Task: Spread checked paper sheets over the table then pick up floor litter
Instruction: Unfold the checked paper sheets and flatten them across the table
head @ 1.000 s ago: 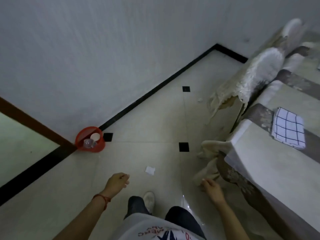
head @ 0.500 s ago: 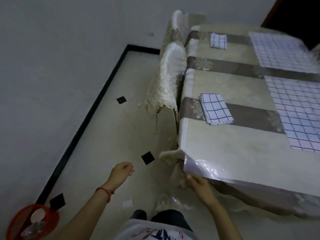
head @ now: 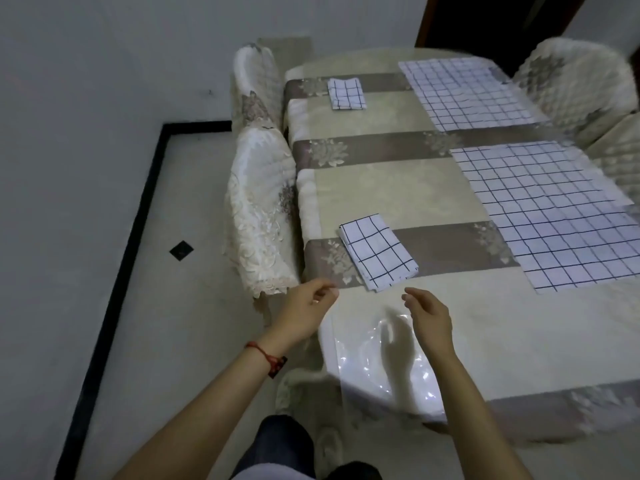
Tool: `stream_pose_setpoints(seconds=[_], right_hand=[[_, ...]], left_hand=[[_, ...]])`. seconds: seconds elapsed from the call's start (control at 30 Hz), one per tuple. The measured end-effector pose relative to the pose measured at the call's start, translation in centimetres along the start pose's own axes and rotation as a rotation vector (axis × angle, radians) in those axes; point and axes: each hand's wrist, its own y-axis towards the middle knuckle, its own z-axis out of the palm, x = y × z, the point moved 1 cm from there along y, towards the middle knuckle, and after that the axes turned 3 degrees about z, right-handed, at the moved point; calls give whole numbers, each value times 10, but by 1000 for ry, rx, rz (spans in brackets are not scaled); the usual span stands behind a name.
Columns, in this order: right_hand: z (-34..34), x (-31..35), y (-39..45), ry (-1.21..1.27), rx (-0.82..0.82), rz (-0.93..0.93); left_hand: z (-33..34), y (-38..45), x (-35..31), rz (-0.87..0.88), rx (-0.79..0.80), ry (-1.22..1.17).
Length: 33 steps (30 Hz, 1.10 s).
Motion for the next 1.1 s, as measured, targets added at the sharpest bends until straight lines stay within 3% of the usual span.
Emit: stream_pose_setpoints(seconds=[0.13, 0.3, 0.57, 0.8, 1.1], right_hand=[[7, 8, 46, -88, -151, 29], [25, 22, 90, -165, -246, 67], [39, 18, 118, -167, -281, 268], [33, 13, 111, -69, -312, 283], [5, 38, 102, -183, -191, 173]], left_hand=[[-10, 89, -20, 96, 31, 117], [-8, 184, -17, 91, 139, 347], [24, 244, 10, 64, 392, 536], [31, 257, 13, 72, 311, 350], [20, 252, -57, 332, 376, 165]])
